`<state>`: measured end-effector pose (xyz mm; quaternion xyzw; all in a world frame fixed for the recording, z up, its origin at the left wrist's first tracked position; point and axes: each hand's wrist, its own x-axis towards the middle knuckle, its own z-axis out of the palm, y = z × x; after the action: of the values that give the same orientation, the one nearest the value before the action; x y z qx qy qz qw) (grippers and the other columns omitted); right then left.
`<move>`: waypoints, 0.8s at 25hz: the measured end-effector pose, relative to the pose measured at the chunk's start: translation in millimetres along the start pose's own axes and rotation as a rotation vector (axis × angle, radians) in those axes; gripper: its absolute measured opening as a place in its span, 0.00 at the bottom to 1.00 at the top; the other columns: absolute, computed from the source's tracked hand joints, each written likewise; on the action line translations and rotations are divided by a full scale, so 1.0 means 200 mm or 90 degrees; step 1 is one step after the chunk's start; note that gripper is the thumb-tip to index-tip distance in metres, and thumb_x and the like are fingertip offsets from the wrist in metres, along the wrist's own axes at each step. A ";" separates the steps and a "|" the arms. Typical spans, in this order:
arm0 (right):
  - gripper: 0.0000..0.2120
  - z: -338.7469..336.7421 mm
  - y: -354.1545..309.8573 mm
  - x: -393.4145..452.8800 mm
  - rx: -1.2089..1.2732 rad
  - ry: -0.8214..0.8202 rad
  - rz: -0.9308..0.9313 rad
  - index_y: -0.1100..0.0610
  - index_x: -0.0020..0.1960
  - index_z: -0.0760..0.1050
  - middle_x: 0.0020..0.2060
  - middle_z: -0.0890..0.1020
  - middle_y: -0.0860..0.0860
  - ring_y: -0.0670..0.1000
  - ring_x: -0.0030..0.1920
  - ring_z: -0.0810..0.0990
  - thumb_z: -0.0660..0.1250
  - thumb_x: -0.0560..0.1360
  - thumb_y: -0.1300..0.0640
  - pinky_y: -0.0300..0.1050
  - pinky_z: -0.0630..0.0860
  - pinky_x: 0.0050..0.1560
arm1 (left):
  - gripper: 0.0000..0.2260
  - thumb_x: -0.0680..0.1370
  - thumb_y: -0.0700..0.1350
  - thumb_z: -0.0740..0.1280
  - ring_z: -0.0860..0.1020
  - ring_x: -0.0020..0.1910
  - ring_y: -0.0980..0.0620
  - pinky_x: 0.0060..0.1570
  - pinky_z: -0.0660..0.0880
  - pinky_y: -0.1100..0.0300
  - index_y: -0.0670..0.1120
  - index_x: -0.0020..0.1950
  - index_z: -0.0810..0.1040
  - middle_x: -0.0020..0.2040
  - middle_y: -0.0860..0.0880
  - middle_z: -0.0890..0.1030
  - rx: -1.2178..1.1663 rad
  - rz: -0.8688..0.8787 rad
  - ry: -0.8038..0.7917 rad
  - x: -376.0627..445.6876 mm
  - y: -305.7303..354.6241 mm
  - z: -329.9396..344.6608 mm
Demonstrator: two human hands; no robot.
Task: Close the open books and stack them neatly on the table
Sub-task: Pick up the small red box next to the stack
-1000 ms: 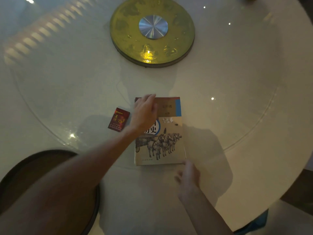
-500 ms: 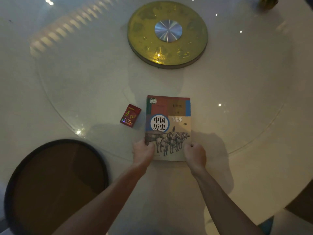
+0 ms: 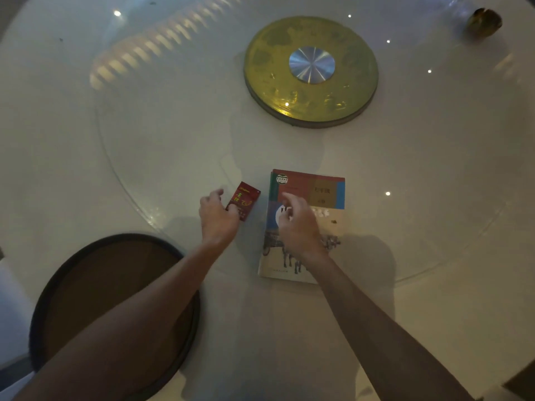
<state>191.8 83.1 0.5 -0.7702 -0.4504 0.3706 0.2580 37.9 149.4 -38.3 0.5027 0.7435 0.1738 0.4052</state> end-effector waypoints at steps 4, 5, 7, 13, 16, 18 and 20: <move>0.22 0.18 -0.18 0.26 -0.167 -0.192 -0.086 0.62 0.72 0.70 0.66 0.75 0.60 0.60 0.68 0.72 0.59 0.79 0.65 0.54 0.69 0.70 | 0.24 0.76 0.47 0.70 0.80 0.61 0.39 0.60 0.77 0.50 0.38 0.69 0.74 0.63 0.38 0.79 -0.067 -0.168 -0.046 0.12 -0.08 -0.03; 0.20 0.21 -0.18 0.32 -0.216 -0.208 -0.076 0.62 0.70 0.71 0.64 0.75 0.60 0.60 0.66 0.73 0.59 0.78 0.64 0.56 0.71 0.68 | 0.22 0.74 0.48 0.71 0.82 0.57 0.39 0.57 0.79 0.50 0.38 0.64 0.78 0.57 0.38 0.82 -0.113 -0.202 -0.068 0.12 -0.11 -0.01; 0.19 0.27 -0.19 0.38 -0.285 -0.219 -0.056 0.62 0.66 0.72 0.61 0.76 0.61 0.61 0.64 0.74 0.60 0.77 0.62 0.56 0.73 0.65 | 0.12 0.70 0.48 0.70 0.82 0.43 0.43 0.47 0.78 0.52 0.41 0.46 0.82 0.41 0.41 0.83 -0.191 -0.242 -0.088 0.13 -0.17 0.00; 0.13 0.39 -0.20 0.34 -0.214 -0.196 0.003 0.58 0.58 0.79 0.51 0.83 0.56 0.58 0.54 0.82 0.62 0.76 0.58 0.53 0.79 0.56 | 0.08 0.76 0.39 0.69 0.82 0.43 0.48 0.48 0.81 0.52 0.41 0.52 0.85 0.45 0.44 0.85 -0.313 -0.209 -0.037 0.07 -0.21 -0.12; 0.14 0.51 -0.30 0.21 -0.166 -0.177 -0.008 0.58 0.61 0.79 0.53 0.84 0.53 0.55 0.54 0.82 0.65 0.77 0.57 0.50 0.78 0.55 | 0.13 0.75 0.42 0.73 0.85 0.50 0.48 0.55 0.82 0.52 0.42 0.59 0.83 0.51 0.46 0.86 -0.309 -0.173 0.053 0.03 -0.36 -0.28; 0.14 0.62 -0.37 0.12 -0.136 -0.202 -0.021 0.58 0.61 0.80 0.54 0.85 0.53 0.54 0.54 0.83 0.66 0.76 0.56 0.50 0.79 0.57 | 0.16 0.75 0.41 0.74 0.83 0.53 0.50 0.54 0.80 0.58 0.42 0.62 0.80 0.54 0.47 0.84 -0.279 -0.170 0.131 -0.04 -0.48 -0.40; 0.14 0.76 -0.43 0.01 -0.128 -0.246 -0.043 0.58 0.60 0.81 0.54 0.86 0.54 0.54 0.55 0.83 0.66 0.76 0.56 0.50 0.79 0.58 | 0.16 0.76 0.39 0.75 0.82 0.53 0.51 0.49 0.77 0.65 0.41 0.62 0.80 0.53 0.47 0.83 -0.286 -0.192 0.199 -0.14 -0.62 -0.52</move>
<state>28.1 134.9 -27.2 -0.6910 -0.5520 0.4557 0.1008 -113.3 87.0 -44.9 0.2517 0.8059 0.3471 0.4083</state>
